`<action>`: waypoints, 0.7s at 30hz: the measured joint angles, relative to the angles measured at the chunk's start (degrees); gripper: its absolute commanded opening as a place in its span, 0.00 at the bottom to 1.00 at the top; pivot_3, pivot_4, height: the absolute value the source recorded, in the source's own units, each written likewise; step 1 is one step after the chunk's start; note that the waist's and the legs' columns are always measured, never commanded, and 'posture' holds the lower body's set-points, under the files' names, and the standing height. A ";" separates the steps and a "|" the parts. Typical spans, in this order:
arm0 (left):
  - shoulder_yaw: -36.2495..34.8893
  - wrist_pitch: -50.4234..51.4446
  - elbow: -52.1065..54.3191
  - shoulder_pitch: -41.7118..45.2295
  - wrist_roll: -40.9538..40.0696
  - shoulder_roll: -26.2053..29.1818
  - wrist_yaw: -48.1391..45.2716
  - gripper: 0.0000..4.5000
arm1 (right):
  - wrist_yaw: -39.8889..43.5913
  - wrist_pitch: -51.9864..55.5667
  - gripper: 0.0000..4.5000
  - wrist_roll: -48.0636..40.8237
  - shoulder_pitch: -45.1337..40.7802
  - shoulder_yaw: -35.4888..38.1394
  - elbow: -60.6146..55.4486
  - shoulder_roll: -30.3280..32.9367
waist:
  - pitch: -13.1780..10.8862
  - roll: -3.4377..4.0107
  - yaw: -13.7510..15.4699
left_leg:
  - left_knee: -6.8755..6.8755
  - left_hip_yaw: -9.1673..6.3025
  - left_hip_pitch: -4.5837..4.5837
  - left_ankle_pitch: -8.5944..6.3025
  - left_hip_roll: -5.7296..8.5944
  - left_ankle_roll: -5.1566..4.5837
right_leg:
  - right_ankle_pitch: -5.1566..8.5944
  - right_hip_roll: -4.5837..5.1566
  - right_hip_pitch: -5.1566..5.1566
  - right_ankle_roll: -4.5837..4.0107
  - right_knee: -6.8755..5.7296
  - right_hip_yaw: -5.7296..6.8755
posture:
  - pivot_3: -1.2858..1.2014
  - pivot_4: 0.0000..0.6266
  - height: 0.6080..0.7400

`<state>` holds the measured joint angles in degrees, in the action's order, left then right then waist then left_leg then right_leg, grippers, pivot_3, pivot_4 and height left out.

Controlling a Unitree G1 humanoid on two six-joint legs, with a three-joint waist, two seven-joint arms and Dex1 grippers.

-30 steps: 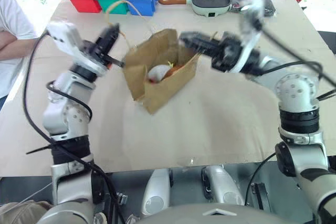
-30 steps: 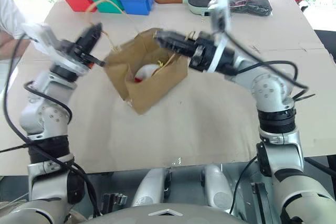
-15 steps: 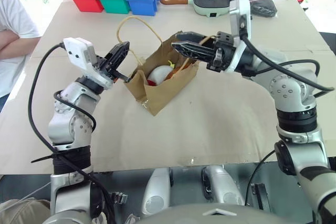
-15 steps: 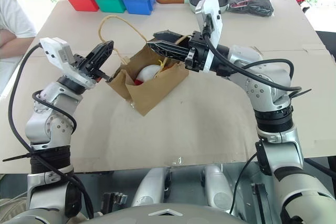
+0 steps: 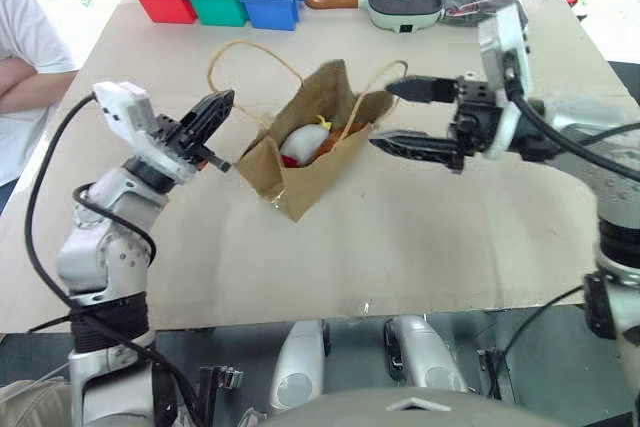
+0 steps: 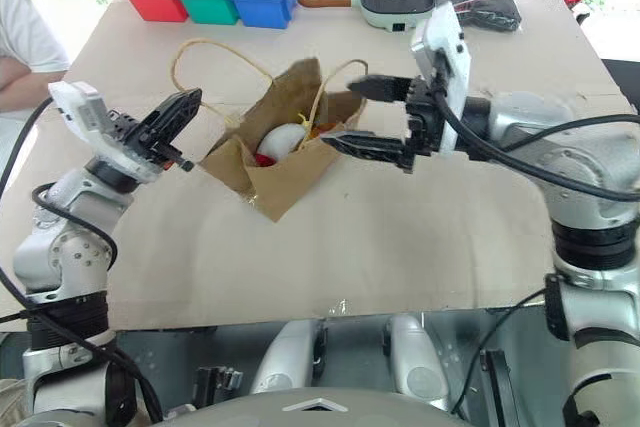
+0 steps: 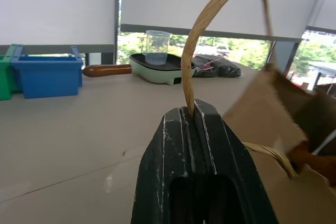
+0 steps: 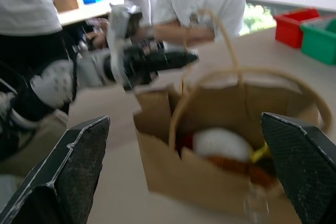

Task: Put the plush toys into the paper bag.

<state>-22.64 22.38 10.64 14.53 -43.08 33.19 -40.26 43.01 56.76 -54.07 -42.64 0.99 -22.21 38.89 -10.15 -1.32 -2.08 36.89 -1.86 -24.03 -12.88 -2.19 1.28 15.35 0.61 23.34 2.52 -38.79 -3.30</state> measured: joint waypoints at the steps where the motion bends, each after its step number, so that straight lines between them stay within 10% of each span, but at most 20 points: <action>1: -0.78 0.97 0.24 -0.82 -1.31 0.86 -0.79 0.39 | 0.26 1.28 1.00 -0.90 0.47 0.82 -0.72 1.79 | 0.00 0.00 -0.04 | -0.01 0.00 0.00 0.00 0.00 0.00 | 0.00 -0.01 0.00 0.00 0.00 0.00 | 0.52 0.24 1.00; 7: -3.93 5.98 1.06 -4.43 -7.06 3.78 -3.99 0.99 | 0.35 4.46 1.00 -5.00 3.22 3.88 -5.04 6.54 | 0.00 -0.01 -0.10 | -0.01 0.01 0.04 0.00 -0.03 0.00 | 0.01 -0.04 0.00 0.00 0.00 -0.02 | 0.52 0.24 1.00; 10: -5.56 7.88 1.06 -6.31 -9.47 5.67 -6.29 1.00 | 0.36 3.73 0.81 -3.07 6.49 2.42 -6.72 7.31 | 0.02 -0.04 0.00 | 0.00 0.03 0.04 0.00 -0.02 0.00 | 0.01 -0.03 0.00 0.01 0.01 -0.04 | 0.52 0.24 1.00; 17: -5.95 10.29 0.76 -14.12 -10.12 9.45 -16.10 1.00 | -0.61 -10.23 0.03 16.65 10.91 -17.43 -4.12 -3.93 | 0.01 -0.04 -0.32 | -0.07 0.09 0.09 0.00 -0.07 0.00 | 0.02 -0.09 0.07 -0.01 -0.03 -0.13 | 0.52 0.24 1.00; 21: -3.64 9.34 1.56 -14.36 -7.67 8.99 -15.74 1.00 | -1.39 -17.18 0.01 24.61 9.54 -23.19 3.33 -12.07 | 0.02 -0.06 0.02 | -0.02 0.10 0.06 0.00 -0.04 0.01 | 0.01 -0.04 0.06 -0.01 -0.03 -0.12 | 0.52 0.24 1.00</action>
<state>-26.28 31.72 12.19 0.17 -50.75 42.18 -56.00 41.63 39.58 -29.46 -33.11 -22.20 -18.88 26.82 -10.13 -1.38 -2.06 36.87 -1.76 -23.97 -12.88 -2.23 1.29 15.36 0.57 23.40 2.52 -38.82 -3.42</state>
